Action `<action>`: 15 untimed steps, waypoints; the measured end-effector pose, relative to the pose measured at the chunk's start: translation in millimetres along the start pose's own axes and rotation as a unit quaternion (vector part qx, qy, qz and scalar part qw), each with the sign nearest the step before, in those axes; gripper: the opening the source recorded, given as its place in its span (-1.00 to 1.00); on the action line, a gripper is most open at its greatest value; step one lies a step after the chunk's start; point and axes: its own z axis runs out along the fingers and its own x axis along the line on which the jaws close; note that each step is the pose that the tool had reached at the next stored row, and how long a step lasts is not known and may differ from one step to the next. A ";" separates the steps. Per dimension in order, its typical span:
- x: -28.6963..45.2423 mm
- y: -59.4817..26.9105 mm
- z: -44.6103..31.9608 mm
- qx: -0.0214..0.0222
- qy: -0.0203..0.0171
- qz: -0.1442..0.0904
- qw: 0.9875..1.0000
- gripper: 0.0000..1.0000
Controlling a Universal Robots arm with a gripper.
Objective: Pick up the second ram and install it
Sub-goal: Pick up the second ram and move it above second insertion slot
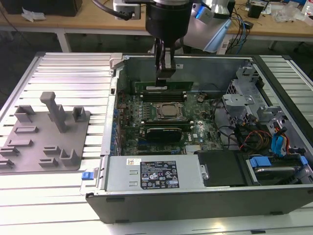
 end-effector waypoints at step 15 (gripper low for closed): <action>-8.9 -2.5 36.1 0.000 0.000 0.015 1.000 -0.80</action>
